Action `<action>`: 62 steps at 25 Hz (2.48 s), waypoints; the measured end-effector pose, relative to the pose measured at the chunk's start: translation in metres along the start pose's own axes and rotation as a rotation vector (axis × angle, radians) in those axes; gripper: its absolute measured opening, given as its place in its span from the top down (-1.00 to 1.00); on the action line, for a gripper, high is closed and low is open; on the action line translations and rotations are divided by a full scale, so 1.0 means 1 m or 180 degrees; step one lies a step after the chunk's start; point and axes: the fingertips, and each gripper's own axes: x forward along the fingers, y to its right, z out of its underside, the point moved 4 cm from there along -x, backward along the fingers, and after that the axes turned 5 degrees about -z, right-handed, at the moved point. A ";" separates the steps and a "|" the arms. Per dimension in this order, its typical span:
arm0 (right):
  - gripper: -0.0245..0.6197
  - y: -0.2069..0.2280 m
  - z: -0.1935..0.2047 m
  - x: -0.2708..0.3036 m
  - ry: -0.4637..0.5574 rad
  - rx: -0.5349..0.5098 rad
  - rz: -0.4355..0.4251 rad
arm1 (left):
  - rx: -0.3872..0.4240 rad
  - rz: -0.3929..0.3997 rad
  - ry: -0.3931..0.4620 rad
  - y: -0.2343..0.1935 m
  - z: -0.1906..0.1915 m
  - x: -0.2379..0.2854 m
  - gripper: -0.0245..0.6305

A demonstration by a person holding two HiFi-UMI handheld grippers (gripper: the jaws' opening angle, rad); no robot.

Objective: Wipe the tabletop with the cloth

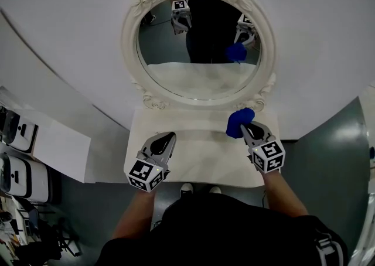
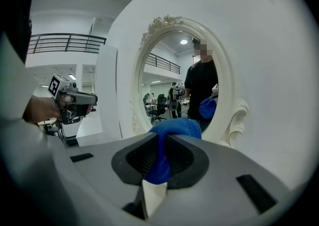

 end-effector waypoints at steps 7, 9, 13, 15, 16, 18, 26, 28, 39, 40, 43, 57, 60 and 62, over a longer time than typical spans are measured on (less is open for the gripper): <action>0.81 -0.015 -0.017 -0.010 0.0034 -0.0069 0.0188 | 0.0030 0.0107 0.0121 -0.011 -0.007 -0.018 0.89; 0.81 -0.014 -0.019 -0.012 0.0033 -0.0076 0.0234 | 0.0033 0.0136 0.0132 -0.014 -0.007 -0.018 0.89; 0.81 -0.018 -0.024 -0.012 0.0042 -0.0102 0.0285 | 0.0036 0.0177 0.0150 -0.021 -0.007 -0.021 0.89; 0.81 -0.020 -0.025 -0.012 0.0033 -0.0116 0.0310 | 0.0028 0.0194 0.0149 -0.024 -0.005 -0.022 0.89; 0.81 -0.020 -0.025 -0.011 0.0023 -0.0121 0.0321 | 0.0018 0.0199 0.0147 -0.026 -0.004 -0.022 0.89; 0.81 -0.017 -0.024 -0.008 0.0000 -0.0129 0.0336 | -0.0005 0.0196 0.0149 -0.030 -0.001 -0.021 0.89; 0.81 -0.019 -0.012 0.028 -0.0141 -0.0087 0.0191 | -0.0015 0.0052 0.0185 -0.048 0.000 -0.035 0.89; 0.81 -0.033 -0.005 0.047 -0.0218 -0.0029 0.0033 | -0.0035 -0.0023 0.0174 -0.056 0.004 -0.045 0.89; 0.81 -0.159 0.032 0.208 -0.0708 0.0158 -0.1154 | -0.0241 -0.0553 0.0063 -0.134 0.033 -0.110 0.89; 0.81 -0.170 0.036 0.221 -0.0741 0.0191 -0.1241 | -0.0256 -0.0602 0.0056 -0.140 0.035 -0.117 0.89; 0.81 -0.200 0.049 0.261 -0.0828 0.0360 -0.1516 | -0.0299 -0.0723 0.0040 -0.157 0.044 -0.133 0.89; 0.82 -0.325 0.132 0.396 -0.1414 0.0406 -0.2273 | -0.0428 -0.1034 -0.0050 -0.210 0.079 -0.185 0.89; 0.82 -0.344 0.146 0.418 -0.1518 0.0464 -0.2339 | -0.0434 -0.1037 -0.0090 -0.218 0.085 -0.189 0.89; 0.82 -0.358 0.153 0.432 -0.1568 0.0541 -0.2405 | -0.0451 -0.1026 -0.0125 -0.223 0.091 -0.192 0.89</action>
